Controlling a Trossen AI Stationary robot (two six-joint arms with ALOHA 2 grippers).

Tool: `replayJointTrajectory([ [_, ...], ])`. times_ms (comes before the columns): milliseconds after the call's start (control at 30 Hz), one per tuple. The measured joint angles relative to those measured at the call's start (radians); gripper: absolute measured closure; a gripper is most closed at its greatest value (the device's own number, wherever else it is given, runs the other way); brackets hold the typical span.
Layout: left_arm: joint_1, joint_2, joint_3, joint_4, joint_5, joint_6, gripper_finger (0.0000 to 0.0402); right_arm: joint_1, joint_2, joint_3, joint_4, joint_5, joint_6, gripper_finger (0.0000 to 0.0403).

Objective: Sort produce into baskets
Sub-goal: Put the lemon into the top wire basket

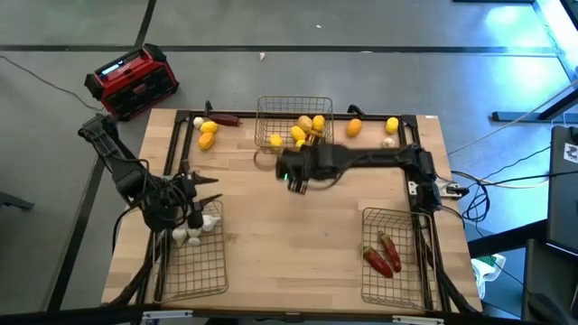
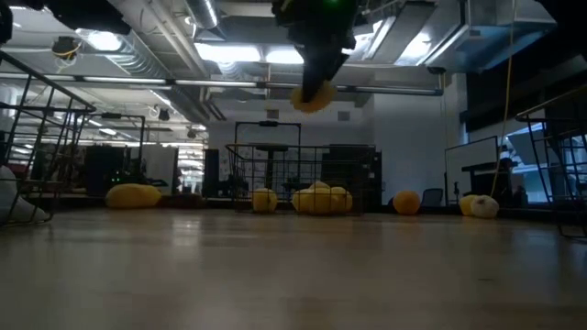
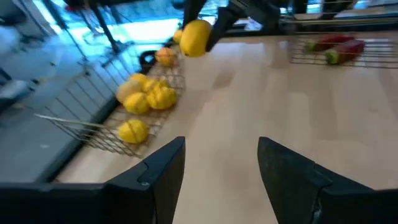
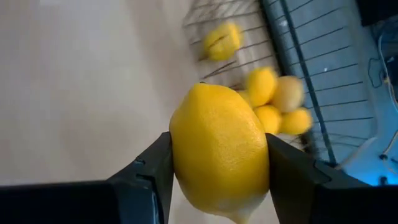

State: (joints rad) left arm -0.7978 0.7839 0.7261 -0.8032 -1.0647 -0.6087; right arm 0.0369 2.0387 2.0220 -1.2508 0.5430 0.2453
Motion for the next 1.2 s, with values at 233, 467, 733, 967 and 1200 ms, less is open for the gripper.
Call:
replayJointTrajectory([
  [233,0.110,-0.001,0.000,0.001,-0.015,0.143,0.0204,-0.160,-0.084,0.001,0.118,-0.030,-0.169,0.0217],
  [467,0.265,-0.007,0.000,0.008,-0.013,0.259,0.0204,-0.356,-0.057,0.001,0.286,-0.206,-0.323,0.0208],
  [733,0.473,-0.013,0.000,0.009,0.097,0.356,0.0204,-0.529,0.051,0.000,0.426,-0.436,-0.356,0.0205],
  [967,0.587,-0.013,0.000,0.059,0.449,0.497,0.0204,-0.570,0.134,0.000,0.440,-0.498,-0.305,0.0210],
  [1200,0.637,-0.019,-0.052,0.188,0.638,0.588,0.0204,-0.568,0.172,0.000,0.441,-0.502,-0.293,0.0206],
])
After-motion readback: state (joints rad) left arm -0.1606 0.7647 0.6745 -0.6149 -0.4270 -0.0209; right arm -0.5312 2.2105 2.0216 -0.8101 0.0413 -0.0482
